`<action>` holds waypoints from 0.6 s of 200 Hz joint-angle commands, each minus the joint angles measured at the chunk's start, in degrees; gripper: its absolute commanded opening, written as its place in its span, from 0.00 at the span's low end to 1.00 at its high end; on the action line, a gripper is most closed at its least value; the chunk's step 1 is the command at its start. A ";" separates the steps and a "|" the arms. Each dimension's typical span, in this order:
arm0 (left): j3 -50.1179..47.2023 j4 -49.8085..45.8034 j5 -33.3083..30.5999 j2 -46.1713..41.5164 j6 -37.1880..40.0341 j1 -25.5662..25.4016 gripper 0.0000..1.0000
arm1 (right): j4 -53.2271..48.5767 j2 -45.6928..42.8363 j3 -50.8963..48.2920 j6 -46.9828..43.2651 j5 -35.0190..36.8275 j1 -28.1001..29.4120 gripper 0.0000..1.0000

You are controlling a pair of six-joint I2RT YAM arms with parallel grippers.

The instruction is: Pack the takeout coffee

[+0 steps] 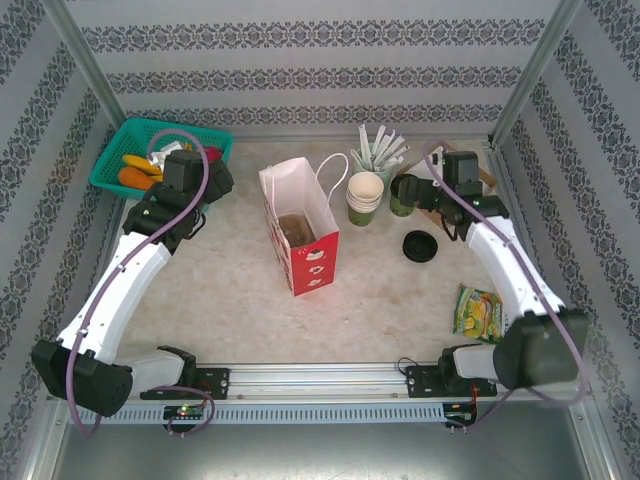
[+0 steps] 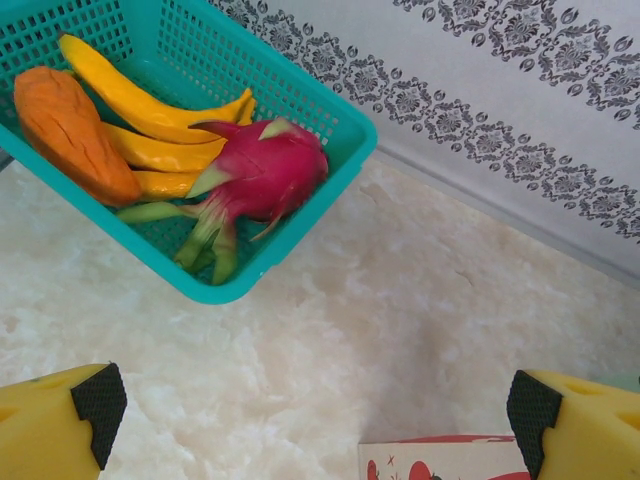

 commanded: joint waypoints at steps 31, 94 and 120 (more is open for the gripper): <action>1.26 -1.88 0.89 0.83 2.46 0.56 1.00 | 7.09 10.69 2.23 -13.11 -15.64 -4.38 0.98; -0.47 -0.91 -0.47 1.89 2.07 0.49 1.00 | 6.76 22.49 10.12 -14.12 -14.53 -5.26 0.98; -1.85 0.52 -1.59 1.23 1.82 0.52 1.00 | 6.32 25.45 12.25 -14.39 -13.87 -5.26 0.98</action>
